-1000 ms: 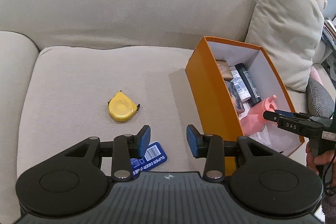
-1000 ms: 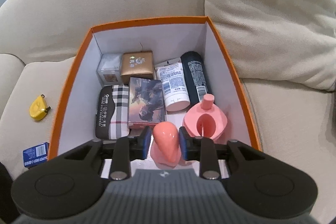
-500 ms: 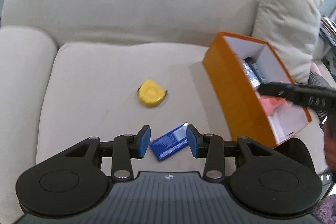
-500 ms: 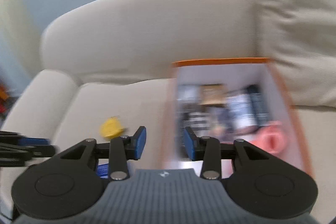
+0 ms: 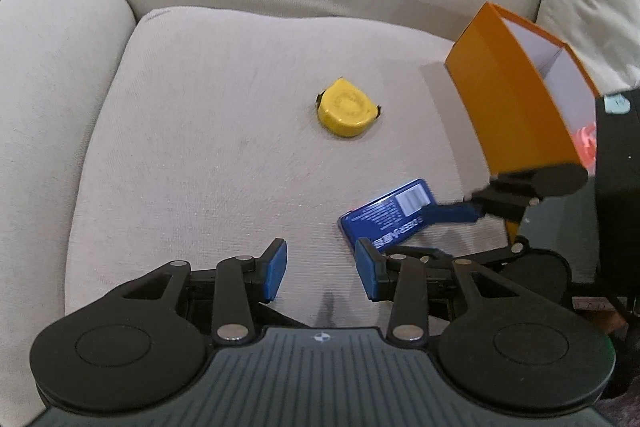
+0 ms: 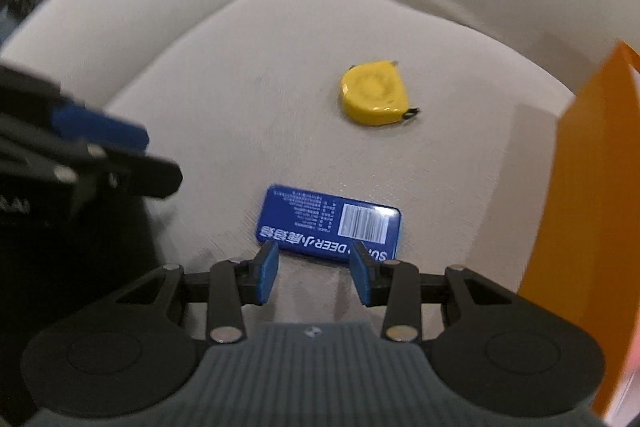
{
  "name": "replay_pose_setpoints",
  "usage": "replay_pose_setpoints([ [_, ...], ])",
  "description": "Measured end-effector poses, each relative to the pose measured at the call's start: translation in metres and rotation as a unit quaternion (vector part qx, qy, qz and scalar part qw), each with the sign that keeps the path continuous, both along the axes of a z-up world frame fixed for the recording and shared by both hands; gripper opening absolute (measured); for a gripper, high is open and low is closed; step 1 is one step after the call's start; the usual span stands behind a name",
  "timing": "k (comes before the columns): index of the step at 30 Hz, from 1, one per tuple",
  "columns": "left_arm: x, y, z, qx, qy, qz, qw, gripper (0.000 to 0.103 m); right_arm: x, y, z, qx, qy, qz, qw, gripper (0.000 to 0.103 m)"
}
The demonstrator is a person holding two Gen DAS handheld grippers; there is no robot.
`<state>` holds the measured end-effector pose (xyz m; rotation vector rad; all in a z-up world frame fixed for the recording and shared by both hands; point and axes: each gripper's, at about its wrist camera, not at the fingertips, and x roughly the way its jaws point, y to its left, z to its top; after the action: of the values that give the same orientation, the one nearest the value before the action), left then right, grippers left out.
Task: Organize rigid objects
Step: 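Grasp the blue card box with the right tool, then lift the blue card box with right tool while left tool grasps the yellow tape measure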
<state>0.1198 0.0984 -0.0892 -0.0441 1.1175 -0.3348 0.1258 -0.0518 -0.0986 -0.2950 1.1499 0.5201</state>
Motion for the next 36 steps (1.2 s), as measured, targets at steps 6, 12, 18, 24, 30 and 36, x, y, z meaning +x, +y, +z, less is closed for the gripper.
replay_pose_setpoints([
  [6, 0.001, 0.006, -0.011, -0.002, 0.003, 0.003, 1.0, 0.046, 0.006, 0.019, -0.012, -0.068, -0.027, 0.107, 0.992, 0.069],
  [12, -0.001, 0.014, -0.022, -0.018, 0.005, 0.009, 0.9998, 0.046, -0.007, 0.035, -0.025, -0.146, -0.069, 0.214, 0.963, 0.069],
  [18, -0.002, 0.02, -0.022, -0.038, 0.005, 0.014, 0.9992, 0.046, -0.005, 0.046, -0.026, -0.164, -0.064, 0.249, 0.952, 0.064],
  [24, -0.003, 0.022, -0.022, -0.045, 0.003, 0.016, 0.9989, 0.046, 0.004, 0.039, -0.018, -0.155, -0.051, 0.225, 0.961, 0.051],
  [30, -0.003, 0.024, -0.023, -0.048, 0.004, 0.017, 0.9987, 0.046, 0.013, 0.032, 0.013, -0.104, -0.033, 0.172, 0.979, 0.02],
  [36, -0.002, 0.023, -0.023, -0.044, 0.005, 0.014, 0.9989, 0.046, 0.046, 0.006, 0.014, -0.062, 0.001, 0.077, 0.995, 0.014],
])
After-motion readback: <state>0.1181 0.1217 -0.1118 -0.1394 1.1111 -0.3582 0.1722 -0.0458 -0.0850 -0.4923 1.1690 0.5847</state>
